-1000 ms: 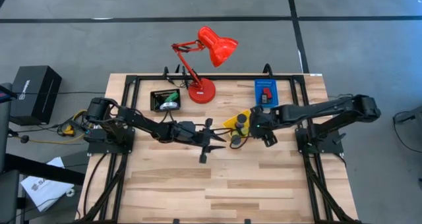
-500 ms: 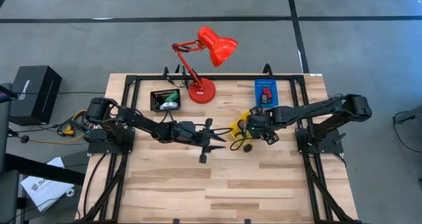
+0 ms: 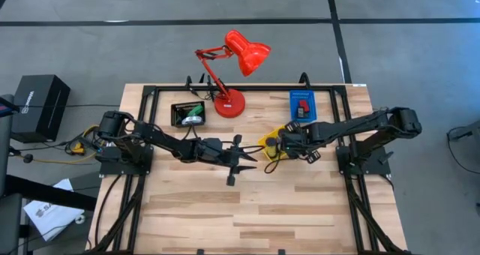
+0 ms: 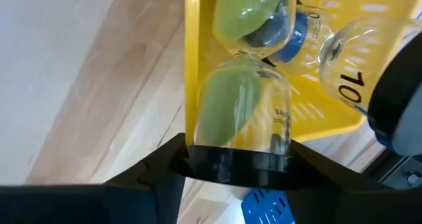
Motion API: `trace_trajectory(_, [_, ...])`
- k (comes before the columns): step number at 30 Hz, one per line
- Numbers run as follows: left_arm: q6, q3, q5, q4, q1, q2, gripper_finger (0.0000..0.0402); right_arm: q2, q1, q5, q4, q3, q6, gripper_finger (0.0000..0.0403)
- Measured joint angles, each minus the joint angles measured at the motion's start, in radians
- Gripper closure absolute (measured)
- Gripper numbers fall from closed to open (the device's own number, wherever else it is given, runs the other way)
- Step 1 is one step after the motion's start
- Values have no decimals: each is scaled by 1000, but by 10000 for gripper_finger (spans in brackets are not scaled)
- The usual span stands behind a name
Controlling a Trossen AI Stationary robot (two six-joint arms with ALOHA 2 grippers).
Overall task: Pick & Place Office items
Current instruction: Adjust the green hourglass, then return to Home Position
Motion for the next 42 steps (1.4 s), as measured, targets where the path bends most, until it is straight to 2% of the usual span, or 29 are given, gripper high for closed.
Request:
trace_trajectory(4, [0, 0, 0, 0, 0, 0, 302, 0, 6, 0, -28, 28, 4, 204])
trace_trajectory(8, [5, 0, 0, 0, 0, 0, 302, 0, 8, -4, -57, 98, 18, 162])
trace_trajectory(11, [7, 0, 0, 0, 0, 0, 302, -1, 6, -34, -71, 150, 35, 154])
trace_trajectory(21, [7, 0, 0, 0, 0, 0, 302, -1, 6, -87, -103, 181, 86, 242])
trace_trajectory(25, [7, 0, 0, 0, 0, 0, 302, -1, 7, -91, -103, 181, 146, 254])
trace_trajectory(31, [7, 0, 0, 0, 0, 0, 302, -1, 7, -152, -103, 181, 151, 225])
trace_trajectory(37, [7, 0, 0, 0, 0, 0, 302, 26, 1, -150, -110, 181, 151, 175])
trace_trajectory(42, [7, 0, 6, -5, -1, 0, 302, 75, -10, -129, -107, 181, 158, 166])
